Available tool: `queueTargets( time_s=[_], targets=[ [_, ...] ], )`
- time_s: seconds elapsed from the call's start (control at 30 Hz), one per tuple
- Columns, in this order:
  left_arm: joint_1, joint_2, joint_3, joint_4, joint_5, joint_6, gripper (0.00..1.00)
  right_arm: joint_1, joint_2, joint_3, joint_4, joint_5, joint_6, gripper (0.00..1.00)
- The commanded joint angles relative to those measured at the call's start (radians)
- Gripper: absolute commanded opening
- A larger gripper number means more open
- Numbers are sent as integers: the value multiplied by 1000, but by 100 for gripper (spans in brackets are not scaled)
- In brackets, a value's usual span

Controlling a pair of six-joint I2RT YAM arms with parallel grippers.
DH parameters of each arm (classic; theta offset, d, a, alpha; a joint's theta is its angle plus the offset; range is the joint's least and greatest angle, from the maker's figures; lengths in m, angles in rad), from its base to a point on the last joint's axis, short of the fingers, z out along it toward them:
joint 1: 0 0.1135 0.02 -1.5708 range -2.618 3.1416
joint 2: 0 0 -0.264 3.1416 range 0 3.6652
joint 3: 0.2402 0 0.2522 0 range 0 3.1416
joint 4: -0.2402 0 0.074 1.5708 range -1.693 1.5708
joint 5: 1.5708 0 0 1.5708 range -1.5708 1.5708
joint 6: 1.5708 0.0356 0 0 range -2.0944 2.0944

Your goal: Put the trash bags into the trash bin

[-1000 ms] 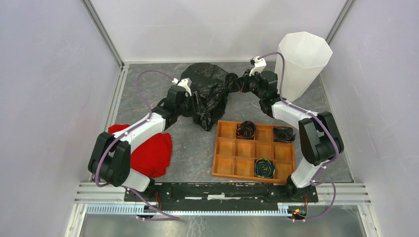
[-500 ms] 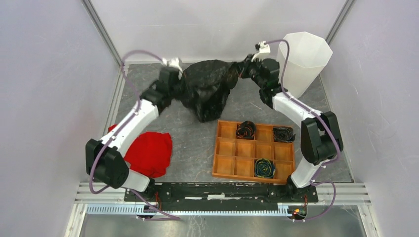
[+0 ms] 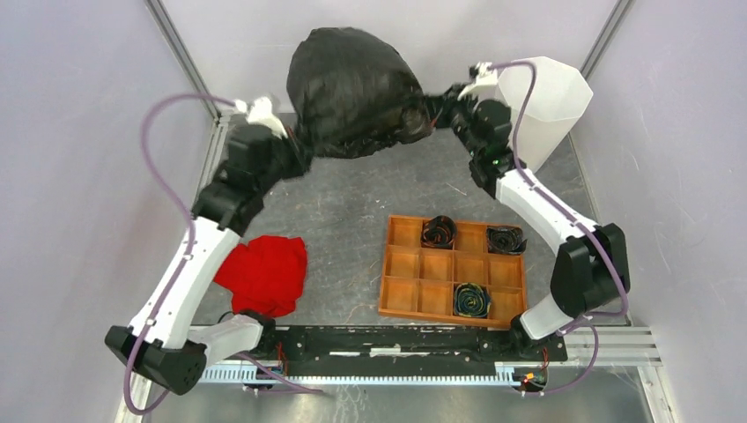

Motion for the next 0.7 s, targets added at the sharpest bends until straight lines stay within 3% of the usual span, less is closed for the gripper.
queueTargets(
  time_s=[0.0, 0.1, 0.2, 0.27, 0.43, 0.53, 0.6, 0.67],
  targets=[
    [11, -34, -337, -10, 61, -57, 2, -15, 36, -208, -4, -37, -26, 0],
    [12, -17, -397, 11, 73, -83, 2, 8, 32, -265, 23, -84, -35, 0],
    [16, 43, -337, 63, 89, -89, 2, 23, 32, -225, 18, -97, -48, 0],
    [27, 128, -189, 62, 134, -69, 2, 28, 40, -127, -41, -104, -65, 0],
    [49, 310, 466, -30, 265, -32, 2, 57, 16, 251, -234, -118, -166, 0],
    [49, 325, 680, -18, 298, -34, 2, 105, -58, 361, -218, -83, -249, 0],
    [49, 273, 659, 16, 244, -49, 2, 126, -120, 308, -97, -94, -268, 0],
    [49, 182, 509, 65, 182, -63, 2, 131, -174, 189, 43, -135, -250, 0]
  ],
)
